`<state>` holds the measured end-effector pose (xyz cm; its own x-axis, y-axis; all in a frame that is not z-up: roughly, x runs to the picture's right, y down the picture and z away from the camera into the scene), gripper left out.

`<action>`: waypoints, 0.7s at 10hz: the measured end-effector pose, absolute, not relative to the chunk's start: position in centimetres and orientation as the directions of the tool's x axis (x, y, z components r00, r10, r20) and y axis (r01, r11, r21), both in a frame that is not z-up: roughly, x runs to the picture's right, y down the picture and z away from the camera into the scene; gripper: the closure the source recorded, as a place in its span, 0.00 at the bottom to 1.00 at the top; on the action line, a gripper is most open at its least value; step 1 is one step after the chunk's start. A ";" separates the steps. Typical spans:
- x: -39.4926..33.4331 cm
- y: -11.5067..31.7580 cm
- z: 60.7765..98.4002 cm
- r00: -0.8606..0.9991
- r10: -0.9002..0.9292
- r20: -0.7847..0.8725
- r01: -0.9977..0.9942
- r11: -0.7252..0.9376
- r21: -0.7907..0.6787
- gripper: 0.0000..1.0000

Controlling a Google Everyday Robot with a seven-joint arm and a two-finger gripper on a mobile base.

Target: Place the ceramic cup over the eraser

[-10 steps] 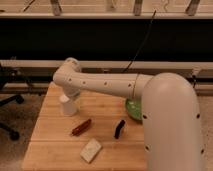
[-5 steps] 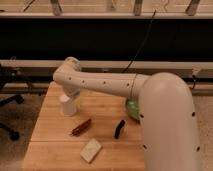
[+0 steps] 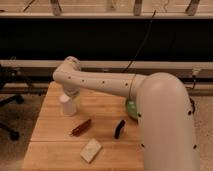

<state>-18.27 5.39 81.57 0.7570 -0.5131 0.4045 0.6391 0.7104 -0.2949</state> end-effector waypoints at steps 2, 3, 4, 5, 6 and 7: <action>-18.4 5.4 81.7 0.755 -0.515 0.406 0.641 0.708 -0.295 0.20; -18.5 5.4 81.7 0.753 -0.515 0.410 0.644 0.707 -0.294 0.20; -19.0 5.3 81.8 0.747 -0.520 0.415 0.650 0.702 -0.290 0.20; -19.9 5.2 81.7 0.739 -0.524 0.424 0.658 0.696 -0.287 0.20; -20.7 5.3 81.7 0.731 -0.529 0.432 0.667 0.689 -0.284 0.20; -21.3 5.1 81.8 0.722 -0.536 0.437 0.676 0.680 -0.283 0.20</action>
<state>-21.26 5.15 81.78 0.7222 -0.5360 0.4372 0.6761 0.6805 -0.2826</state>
